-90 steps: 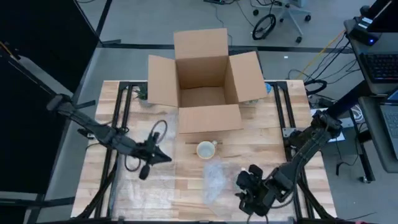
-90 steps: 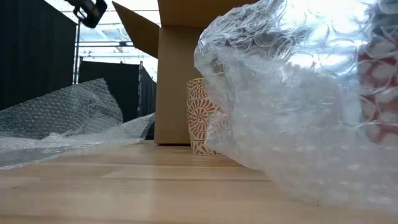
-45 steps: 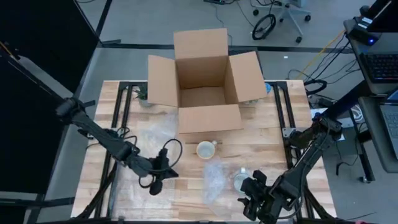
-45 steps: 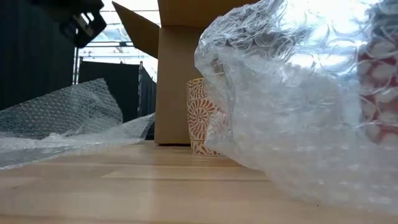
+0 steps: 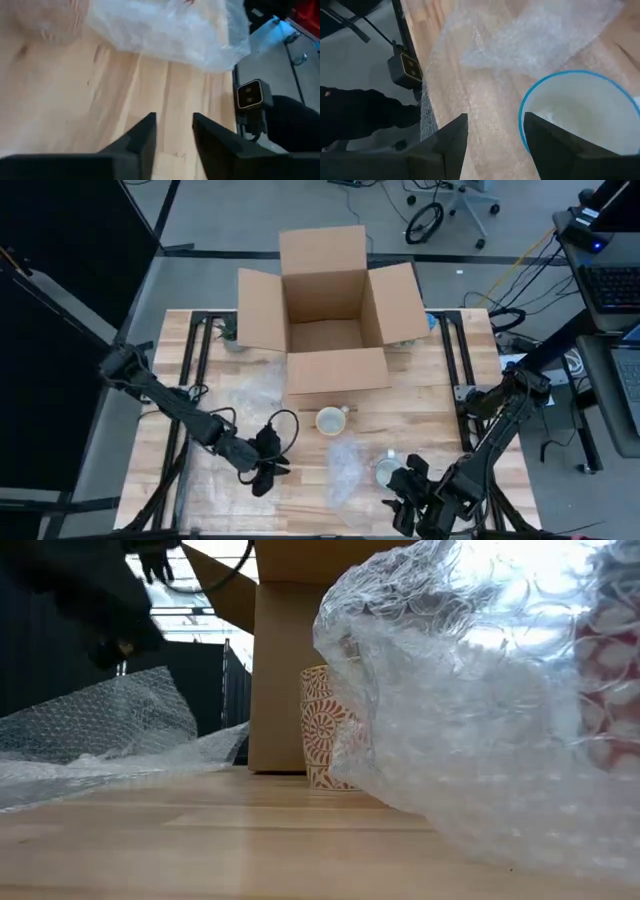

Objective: Wrap mug
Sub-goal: Wrap the red mug with bubble wrap

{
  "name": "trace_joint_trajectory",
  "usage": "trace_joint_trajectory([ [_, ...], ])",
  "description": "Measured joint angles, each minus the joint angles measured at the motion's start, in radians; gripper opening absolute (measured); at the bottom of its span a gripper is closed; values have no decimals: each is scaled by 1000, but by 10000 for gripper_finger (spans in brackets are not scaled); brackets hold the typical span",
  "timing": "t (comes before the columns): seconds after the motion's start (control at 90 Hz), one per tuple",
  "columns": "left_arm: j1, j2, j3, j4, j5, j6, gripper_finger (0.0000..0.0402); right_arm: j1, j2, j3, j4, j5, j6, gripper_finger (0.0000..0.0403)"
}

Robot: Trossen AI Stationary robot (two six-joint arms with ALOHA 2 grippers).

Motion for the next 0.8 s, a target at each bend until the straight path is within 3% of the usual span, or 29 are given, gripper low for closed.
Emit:
trace_joint_trajectory([
  [0.211,13,123,6,266,-28,-35,147,0,20,0,2,42,-3,176],
  [0.522,65,289,190,281,-36,12,148,0,68,-1,4,44,7,176],
  [0.8,122,400,258,275,1,-20,148,0,68,-1,19,44,4,176],
])
